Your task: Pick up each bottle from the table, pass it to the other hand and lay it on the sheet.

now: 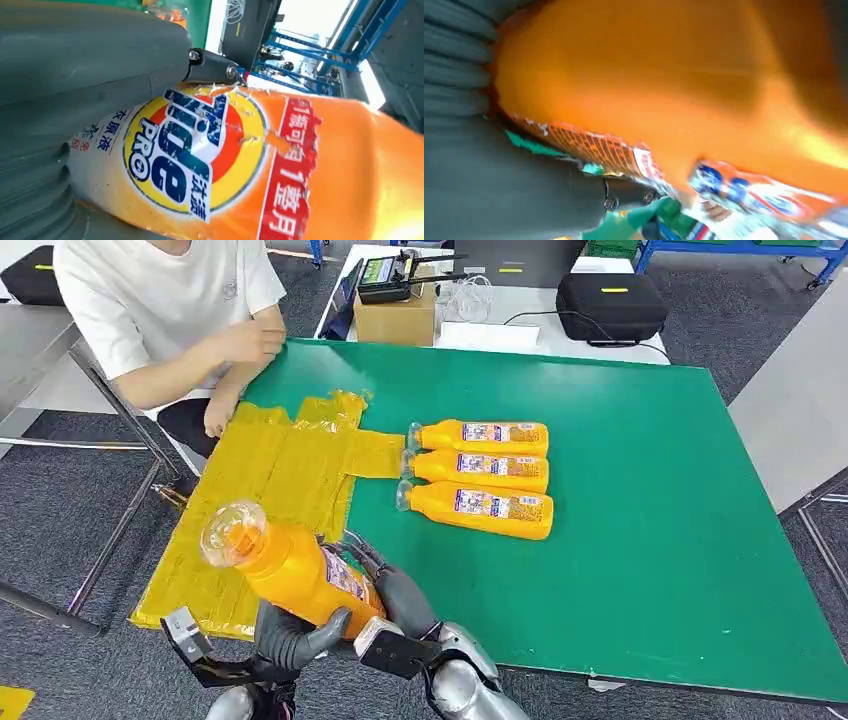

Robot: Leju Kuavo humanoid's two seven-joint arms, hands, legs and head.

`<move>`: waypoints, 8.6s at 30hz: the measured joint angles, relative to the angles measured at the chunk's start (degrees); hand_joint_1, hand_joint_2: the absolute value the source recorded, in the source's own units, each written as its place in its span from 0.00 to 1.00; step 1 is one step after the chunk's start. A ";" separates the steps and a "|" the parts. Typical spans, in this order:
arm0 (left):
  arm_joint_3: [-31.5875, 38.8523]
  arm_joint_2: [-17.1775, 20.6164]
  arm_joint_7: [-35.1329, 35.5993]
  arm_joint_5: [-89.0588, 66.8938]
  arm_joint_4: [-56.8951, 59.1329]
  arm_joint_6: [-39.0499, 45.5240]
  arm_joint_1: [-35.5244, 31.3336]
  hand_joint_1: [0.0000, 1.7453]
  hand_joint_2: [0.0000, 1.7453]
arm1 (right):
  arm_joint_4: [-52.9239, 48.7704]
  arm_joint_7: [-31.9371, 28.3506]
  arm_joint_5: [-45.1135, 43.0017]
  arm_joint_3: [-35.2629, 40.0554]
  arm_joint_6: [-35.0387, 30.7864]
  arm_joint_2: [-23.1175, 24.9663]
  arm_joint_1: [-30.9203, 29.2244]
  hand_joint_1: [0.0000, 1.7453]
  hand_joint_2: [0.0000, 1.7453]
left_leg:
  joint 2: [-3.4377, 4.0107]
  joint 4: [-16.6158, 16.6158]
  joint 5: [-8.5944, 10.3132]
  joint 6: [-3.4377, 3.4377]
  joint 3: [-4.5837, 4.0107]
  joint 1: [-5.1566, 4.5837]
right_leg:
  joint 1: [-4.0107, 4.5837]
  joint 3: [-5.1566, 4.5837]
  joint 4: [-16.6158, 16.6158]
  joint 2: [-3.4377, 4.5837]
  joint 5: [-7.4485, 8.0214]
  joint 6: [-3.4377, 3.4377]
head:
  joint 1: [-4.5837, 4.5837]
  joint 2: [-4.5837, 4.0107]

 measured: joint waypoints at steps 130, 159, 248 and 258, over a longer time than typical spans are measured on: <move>24.96 1.16 1.66 7.43 -16.33 -4.98 2.05 0.00 1.00 | -2.77 19.17 33.99 -14.62 5.75 -29.25 -2.07 1.00 1.00 | 0.05 -0.07 -0.02 -0.01 0.60 -0.06 | -0.06 0.51 -0.05 0.05 -0.01 -0.03 | -0.02 0.00; 24.06 1.68 -1.86 -4.34 -16.20 6.44 2.10 0.00 1.00 | 1.44 6.47 11.23 -10.49 7.35 -28.28 -4.19 1.00 1.00 | 0.03 -0.07 -0.03 -0.02 0.76 0.02 | 0.02 0.71 -0.04 0.04 -0.01 -0.03 | -0.02 0.00; 7.56 9.14 6.73 -45.84 -1.33 31.17 -5.45 0.80 1.00 | -16.13 -0.21 11.98 3.02 -15.45 -4.07 3.86 0.00 0.00 | 0.09 -0.08 0.00 -0.03 0.08 0.02 | 0.01 0.00 0.02 0.06 -0.02 -0.03 | 0.00 0.00; 10.54 15.25 11.91 -60.66 12.47 36.89 -10.41 0.90 1.00 | -16.87 -2.60 10.05 1.51 -14.16 -4.94 5.62 0.00 0.00 | 0.01 -0.08 0.01 -0.04 0.07 0.01 | 0.01 0.04 0.01 -0.01 -0.02 -0.03 | 0.02 0.00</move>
